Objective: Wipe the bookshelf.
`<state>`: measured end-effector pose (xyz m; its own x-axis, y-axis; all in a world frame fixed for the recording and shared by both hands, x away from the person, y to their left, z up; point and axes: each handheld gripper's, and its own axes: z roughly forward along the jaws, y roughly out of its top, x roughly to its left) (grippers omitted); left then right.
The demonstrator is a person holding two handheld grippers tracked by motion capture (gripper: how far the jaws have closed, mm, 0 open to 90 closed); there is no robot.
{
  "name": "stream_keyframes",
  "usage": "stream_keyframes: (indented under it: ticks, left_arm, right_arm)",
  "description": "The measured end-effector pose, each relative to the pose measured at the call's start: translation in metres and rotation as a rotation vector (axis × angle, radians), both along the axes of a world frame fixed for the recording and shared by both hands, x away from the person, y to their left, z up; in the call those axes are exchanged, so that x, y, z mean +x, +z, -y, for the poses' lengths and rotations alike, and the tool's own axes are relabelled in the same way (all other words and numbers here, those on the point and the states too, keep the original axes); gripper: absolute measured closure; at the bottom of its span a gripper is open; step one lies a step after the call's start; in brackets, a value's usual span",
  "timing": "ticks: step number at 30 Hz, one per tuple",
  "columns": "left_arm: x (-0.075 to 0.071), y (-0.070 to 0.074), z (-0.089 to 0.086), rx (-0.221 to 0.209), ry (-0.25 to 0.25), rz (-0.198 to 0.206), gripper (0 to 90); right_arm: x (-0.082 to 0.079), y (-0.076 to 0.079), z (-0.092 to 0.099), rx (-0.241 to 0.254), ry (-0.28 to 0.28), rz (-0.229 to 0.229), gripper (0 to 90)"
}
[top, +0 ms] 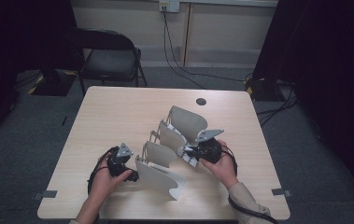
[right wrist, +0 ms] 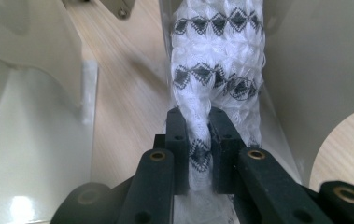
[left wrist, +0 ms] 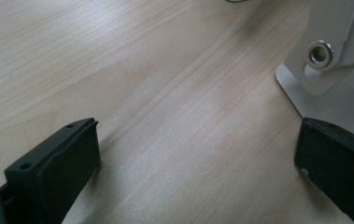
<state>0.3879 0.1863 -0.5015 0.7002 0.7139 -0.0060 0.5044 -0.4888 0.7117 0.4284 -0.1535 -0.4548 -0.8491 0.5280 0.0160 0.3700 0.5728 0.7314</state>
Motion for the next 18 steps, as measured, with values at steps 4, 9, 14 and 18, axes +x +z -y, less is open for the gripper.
stream_keyframes:
  ticks: [4, 9, 14, 18]
  left_arm:
    - [0.0, 0.0, 0.0, 0.001, -0.001, 0.002, 0.0]
    - [0.0, 0.0, 0.0, 0.0, -0.001, 0.002, 0.0]
    - [0.0, 0.0, 0.0, 0.0, -0.001, 0.002, 0.0]
    - [0.0, 0.0, 0.0, 0.002, -0.004, 0.002, 0.0]
  right_arm:
    - [-0.001, -0.009, -0.002, -0.034, 0.003, -0.011, 81.0]
    - [-0.004, -0.016, 0.0, -0.033, 0.004, -0.024, 81.0]
    - [-0.006, -0.016, 0.005, -0.04, -0.006, -0.028, 80.9]
    - [-0.008, -0.007, 0.014, -0.038, -0.019, -0.01, 81.0]
